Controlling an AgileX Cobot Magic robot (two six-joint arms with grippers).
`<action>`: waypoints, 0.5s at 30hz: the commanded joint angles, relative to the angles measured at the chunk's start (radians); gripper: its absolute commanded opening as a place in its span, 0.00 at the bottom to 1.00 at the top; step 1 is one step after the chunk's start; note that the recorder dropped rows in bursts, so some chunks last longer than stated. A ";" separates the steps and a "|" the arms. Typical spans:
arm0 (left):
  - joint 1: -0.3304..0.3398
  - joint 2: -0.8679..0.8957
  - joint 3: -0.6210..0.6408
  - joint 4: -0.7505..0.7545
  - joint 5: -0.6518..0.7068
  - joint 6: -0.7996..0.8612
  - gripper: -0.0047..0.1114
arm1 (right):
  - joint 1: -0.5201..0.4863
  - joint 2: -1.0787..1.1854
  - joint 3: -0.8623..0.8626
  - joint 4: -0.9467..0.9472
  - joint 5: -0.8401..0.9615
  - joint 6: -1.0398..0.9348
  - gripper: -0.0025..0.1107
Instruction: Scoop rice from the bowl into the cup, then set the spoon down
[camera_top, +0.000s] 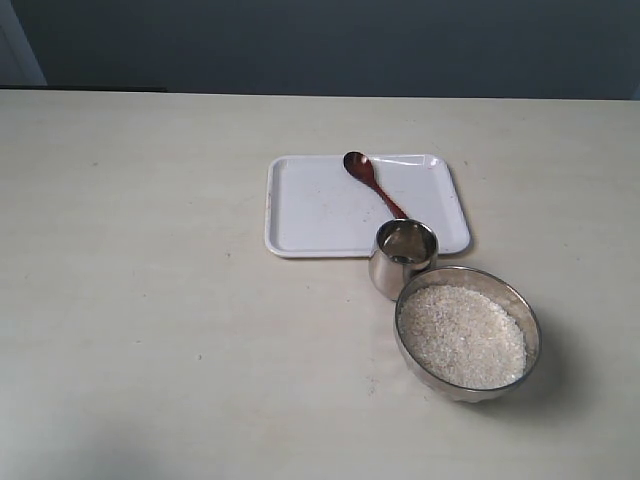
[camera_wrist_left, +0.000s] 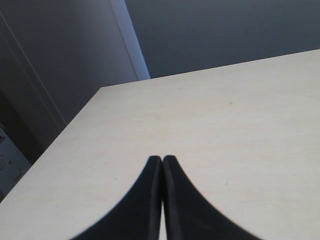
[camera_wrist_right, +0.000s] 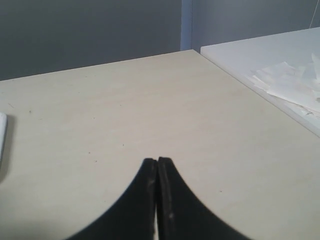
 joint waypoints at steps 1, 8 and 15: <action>0.002 -0.005 -0.002 0.003 -0.012 -0.004 0.04 | -0.005 -0.006 0.002 -0.006 -0.010 -0.009 0.02; 0.002 -0.005 -0.002 0.003 -0.012 -0.004 0.04 | -0.005 -0.006 0.002 0.000 -0.066 0.000 0.02; 0.002 -0.005 -0.002 0.003 -0.012 -0.004 0.04 | -0.005 -0.006 0.002 0.000 -0.077 0.000 0.02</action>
